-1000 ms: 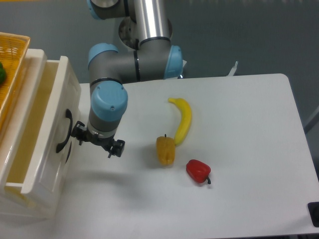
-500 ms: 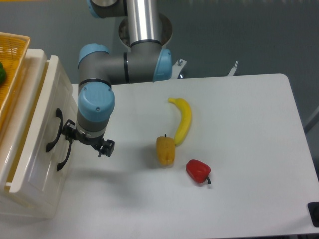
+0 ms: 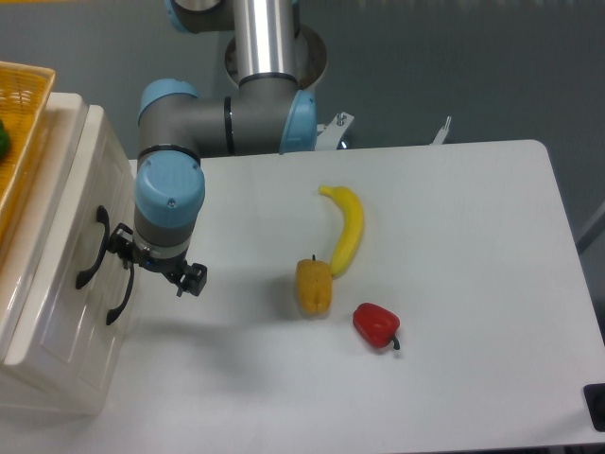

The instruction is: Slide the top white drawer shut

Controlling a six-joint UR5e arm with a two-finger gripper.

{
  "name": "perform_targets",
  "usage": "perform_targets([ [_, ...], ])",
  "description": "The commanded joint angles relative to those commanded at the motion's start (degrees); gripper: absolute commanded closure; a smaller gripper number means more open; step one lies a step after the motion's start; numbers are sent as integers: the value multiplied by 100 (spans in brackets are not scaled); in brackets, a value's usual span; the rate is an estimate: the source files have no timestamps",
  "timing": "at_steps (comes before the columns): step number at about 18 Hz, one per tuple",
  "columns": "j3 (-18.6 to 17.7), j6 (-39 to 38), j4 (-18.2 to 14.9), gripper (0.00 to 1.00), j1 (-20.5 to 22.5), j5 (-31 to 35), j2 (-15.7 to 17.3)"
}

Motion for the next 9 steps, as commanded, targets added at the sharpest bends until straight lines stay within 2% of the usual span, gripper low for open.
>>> perform_targets([
  [4,18,44,0,0,105,9,0],
  [9,35,245,0,0,719,18,79],
])
